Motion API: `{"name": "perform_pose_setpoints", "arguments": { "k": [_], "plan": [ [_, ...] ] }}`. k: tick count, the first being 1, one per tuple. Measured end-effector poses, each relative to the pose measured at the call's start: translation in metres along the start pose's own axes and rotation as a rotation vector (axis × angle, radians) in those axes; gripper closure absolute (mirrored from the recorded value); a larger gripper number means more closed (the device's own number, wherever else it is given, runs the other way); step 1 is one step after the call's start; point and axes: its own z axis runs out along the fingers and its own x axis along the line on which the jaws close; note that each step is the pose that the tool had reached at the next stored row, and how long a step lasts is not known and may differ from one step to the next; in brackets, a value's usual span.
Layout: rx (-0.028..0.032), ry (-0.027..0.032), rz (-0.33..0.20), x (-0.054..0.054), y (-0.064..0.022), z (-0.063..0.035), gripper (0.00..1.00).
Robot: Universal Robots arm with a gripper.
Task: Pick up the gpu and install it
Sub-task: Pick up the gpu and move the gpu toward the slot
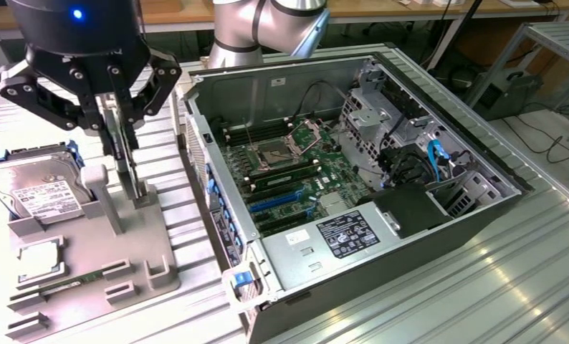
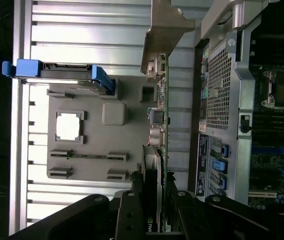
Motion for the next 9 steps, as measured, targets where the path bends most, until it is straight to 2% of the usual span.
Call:
{"name": "perform_pose_setpoints", "arguments": {
  "k": [9],
  "plan": [
    [0.0000,0.0000,0.000,0.000,0.0010,-0.0233,0.73]
  ]
}}
